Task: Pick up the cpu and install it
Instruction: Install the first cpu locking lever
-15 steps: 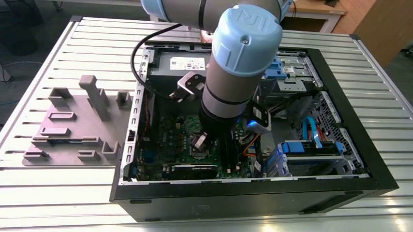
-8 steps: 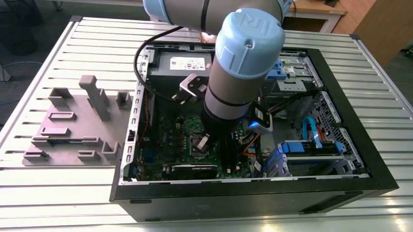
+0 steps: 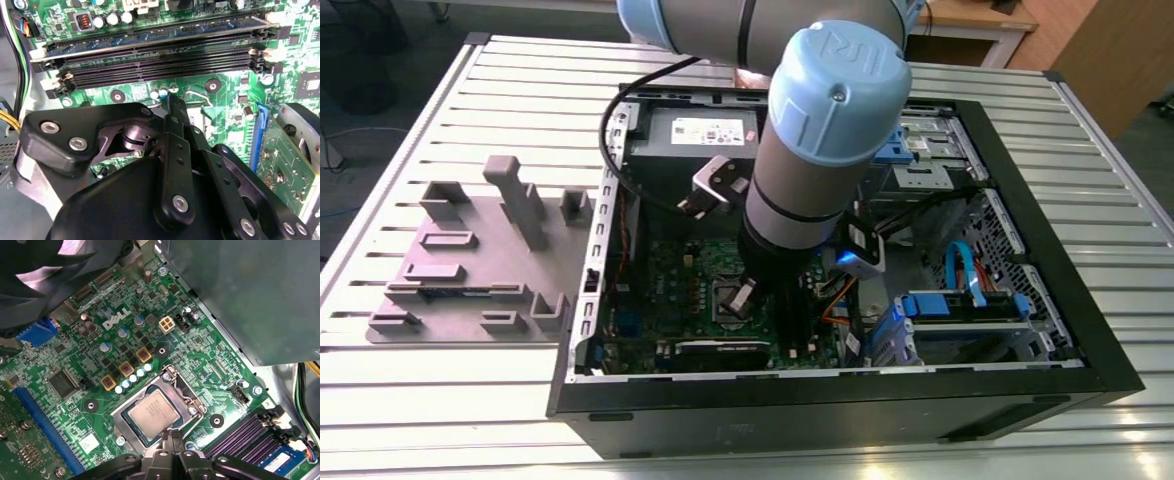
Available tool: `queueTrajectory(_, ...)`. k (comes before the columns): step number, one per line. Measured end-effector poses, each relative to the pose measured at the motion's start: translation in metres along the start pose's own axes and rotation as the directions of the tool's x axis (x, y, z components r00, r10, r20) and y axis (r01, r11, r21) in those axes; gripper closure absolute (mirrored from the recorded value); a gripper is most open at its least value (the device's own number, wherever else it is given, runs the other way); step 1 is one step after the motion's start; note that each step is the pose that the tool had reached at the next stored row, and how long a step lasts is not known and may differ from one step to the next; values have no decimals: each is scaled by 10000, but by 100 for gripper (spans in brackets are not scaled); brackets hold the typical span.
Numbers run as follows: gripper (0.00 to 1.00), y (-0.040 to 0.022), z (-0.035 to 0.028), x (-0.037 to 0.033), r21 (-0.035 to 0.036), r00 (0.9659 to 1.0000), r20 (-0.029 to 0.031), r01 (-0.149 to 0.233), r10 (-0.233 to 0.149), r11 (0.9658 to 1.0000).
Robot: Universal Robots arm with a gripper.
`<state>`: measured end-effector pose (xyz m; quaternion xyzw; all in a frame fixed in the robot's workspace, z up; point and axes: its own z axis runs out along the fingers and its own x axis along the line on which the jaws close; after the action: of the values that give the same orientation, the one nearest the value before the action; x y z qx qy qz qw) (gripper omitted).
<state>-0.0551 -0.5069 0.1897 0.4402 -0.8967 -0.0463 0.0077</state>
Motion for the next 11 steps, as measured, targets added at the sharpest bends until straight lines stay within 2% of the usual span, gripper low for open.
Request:
queueTrajectory(9, 89, -22, 5, 26, 1, 9997, -44, 237, -237, 9997)
queueTrajectory(11, 89, -30, 16, 36, -6, 9996, -32, 274, -274, 9996)
